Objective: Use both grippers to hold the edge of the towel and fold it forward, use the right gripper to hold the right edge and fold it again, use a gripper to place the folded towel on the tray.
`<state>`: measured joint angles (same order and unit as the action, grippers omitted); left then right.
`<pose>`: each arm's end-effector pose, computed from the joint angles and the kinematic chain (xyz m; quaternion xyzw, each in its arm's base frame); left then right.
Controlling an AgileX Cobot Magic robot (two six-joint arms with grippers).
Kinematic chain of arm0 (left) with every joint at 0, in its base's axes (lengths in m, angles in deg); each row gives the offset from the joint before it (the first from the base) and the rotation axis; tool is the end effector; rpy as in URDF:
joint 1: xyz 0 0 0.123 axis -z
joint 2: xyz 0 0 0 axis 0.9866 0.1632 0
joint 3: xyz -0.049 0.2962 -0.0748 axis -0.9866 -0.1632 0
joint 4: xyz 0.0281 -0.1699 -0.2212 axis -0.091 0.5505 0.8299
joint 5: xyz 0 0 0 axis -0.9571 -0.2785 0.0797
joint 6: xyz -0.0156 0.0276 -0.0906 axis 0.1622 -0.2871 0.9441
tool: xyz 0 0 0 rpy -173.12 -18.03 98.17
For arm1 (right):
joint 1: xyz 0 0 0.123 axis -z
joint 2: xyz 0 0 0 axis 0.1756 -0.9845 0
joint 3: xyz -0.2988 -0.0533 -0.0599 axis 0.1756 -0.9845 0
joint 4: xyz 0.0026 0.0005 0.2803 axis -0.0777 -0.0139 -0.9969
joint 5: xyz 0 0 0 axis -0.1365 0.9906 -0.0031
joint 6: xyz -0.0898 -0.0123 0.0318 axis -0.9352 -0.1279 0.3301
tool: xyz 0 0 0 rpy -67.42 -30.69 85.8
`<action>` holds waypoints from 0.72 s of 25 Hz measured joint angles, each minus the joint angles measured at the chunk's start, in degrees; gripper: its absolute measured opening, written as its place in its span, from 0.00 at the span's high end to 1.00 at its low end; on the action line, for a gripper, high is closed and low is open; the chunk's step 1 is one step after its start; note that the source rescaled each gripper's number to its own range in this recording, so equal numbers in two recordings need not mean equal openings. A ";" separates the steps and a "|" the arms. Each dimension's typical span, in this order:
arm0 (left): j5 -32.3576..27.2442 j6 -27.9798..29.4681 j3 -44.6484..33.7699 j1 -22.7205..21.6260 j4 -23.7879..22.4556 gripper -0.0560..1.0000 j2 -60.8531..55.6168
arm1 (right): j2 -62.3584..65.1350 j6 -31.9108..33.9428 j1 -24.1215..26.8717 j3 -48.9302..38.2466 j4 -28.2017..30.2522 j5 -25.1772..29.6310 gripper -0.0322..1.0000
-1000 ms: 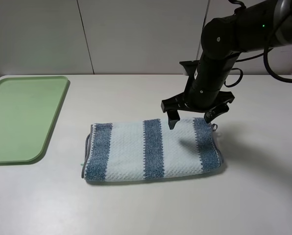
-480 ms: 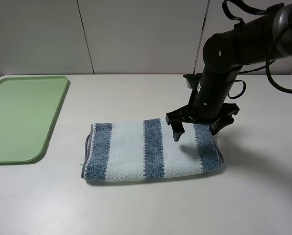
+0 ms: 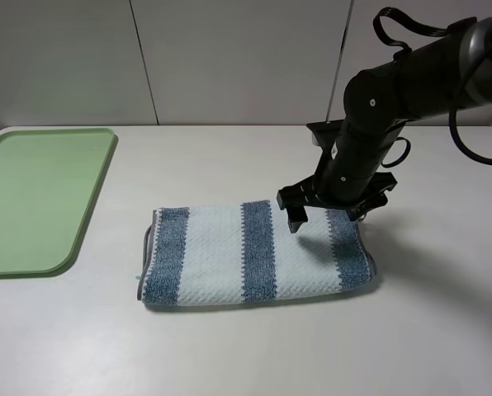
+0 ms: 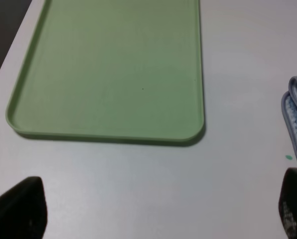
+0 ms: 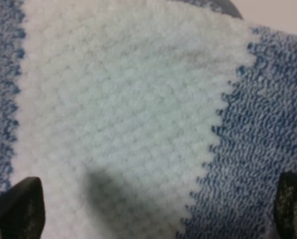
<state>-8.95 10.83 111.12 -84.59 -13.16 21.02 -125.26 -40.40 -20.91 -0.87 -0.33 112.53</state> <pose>-0.0016 0.0071 0.2897 -0.0660 0.8507 0.0402 0.5200 0.3191 0.1896 0.1441 -0.1364 0.9850 0.0318 0.1007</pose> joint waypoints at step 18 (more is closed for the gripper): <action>0.00 0.00 0.00 0.00 0.00 0.08 0.00 | 0.01 -2.88 9.01 -4.31 -2.58 -0.01 0.00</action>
<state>-8.95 10.83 111.12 -84.59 -13.16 21.02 -125.25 -43.28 -11.89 -5.18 -2.92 112.52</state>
